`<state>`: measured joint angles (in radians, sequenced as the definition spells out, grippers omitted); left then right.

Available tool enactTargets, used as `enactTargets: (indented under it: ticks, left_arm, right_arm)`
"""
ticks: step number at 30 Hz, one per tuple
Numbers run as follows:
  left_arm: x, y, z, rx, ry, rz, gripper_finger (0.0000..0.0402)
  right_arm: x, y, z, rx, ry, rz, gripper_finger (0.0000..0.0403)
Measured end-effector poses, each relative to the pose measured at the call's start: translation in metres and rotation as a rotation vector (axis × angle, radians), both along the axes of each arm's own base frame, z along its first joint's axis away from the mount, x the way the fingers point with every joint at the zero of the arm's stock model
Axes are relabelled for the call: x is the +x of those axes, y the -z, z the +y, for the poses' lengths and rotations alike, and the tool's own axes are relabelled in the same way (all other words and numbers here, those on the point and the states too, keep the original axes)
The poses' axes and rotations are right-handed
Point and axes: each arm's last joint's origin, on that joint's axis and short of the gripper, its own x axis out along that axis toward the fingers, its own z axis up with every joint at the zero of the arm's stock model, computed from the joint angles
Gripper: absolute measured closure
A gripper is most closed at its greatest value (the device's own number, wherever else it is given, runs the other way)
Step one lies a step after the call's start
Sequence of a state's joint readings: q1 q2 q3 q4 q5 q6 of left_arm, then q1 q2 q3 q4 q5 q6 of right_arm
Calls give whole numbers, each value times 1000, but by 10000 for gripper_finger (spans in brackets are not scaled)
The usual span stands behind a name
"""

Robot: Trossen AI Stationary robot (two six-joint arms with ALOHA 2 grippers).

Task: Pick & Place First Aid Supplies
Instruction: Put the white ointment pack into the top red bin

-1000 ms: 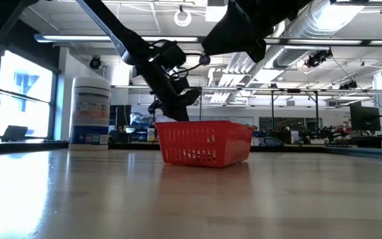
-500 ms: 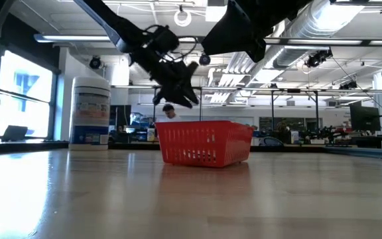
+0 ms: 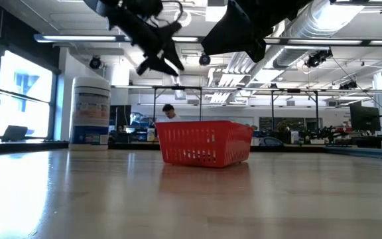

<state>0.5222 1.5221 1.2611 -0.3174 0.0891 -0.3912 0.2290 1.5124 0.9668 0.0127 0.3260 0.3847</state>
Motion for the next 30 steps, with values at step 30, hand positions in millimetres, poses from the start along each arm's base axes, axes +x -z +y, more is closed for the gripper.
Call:
enactTargets:
  ticks: [30]
  left_arm:
    - [-154,71,-182,-199,25,183,326]
  right_arm:
    - [0,0,0,0,0,0,324]
